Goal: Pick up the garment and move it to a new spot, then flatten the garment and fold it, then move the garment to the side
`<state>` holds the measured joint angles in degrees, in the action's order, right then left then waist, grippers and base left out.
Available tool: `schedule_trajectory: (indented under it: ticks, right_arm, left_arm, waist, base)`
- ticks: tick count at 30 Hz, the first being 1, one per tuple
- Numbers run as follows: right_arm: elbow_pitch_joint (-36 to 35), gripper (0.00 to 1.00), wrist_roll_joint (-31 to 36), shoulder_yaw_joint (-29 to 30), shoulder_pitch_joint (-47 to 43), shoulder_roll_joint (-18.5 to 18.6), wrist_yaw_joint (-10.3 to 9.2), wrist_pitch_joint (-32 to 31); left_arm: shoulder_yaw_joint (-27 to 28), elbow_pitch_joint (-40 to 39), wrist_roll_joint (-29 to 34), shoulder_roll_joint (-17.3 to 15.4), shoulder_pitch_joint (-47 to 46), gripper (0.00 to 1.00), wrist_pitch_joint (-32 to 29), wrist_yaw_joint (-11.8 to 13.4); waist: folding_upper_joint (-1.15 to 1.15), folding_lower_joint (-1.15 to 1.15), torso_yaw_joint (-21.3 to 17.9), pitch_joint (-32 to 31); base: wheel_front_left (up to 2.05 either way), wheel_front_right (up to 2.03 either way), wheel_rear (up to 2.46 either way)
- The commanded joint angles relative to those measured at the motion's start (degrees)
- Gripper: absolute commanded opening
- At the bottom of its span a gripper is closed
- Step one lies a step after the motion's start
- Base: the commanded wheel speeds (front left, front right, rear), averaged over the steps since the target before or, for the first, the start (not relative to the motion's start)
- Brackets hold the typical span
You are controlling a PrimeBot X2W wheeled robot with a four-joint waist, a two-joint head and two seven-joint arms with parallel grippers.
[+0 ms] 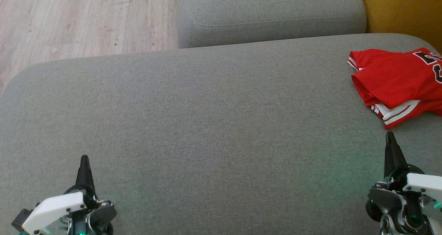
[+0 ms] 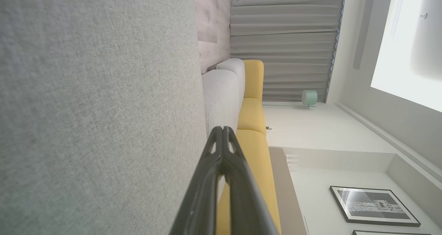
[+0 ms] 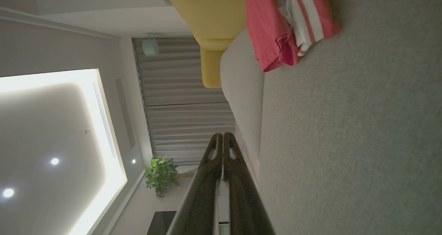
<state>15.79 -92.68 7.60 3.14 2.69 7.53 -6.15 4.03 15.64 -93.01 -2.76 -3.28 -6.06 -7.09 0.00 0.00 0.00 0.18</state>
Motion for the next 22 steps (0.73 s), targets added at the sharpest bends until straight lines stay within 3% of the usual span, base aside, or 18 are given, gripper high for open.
schedule_trajectory:
  ticks: [1,22]
  right_arm:
    - [-1.8,0.00,0.4,-1.2,3.0,0.3,-0.04,-0.3]
    - [-1.8,0.00,0.5,-1.1,3.0,0.3,-0.04,-0.3]
  left_arm:
    - [2.4,-1.6,0.7,-0.2,-2.9,0.00,-0.3,-0.4]
    - [2.4,-1.6,0.8,-0.2,-2.9,0.00,-0.4,-0.4]
  waist:
    - [0.00,0.00,0.0,0.0]
    - [0.00,0.00,0.0,0.0]
  base:
    - [0.00,0.00,0.00]
    - [0.00,0.00,0.00]
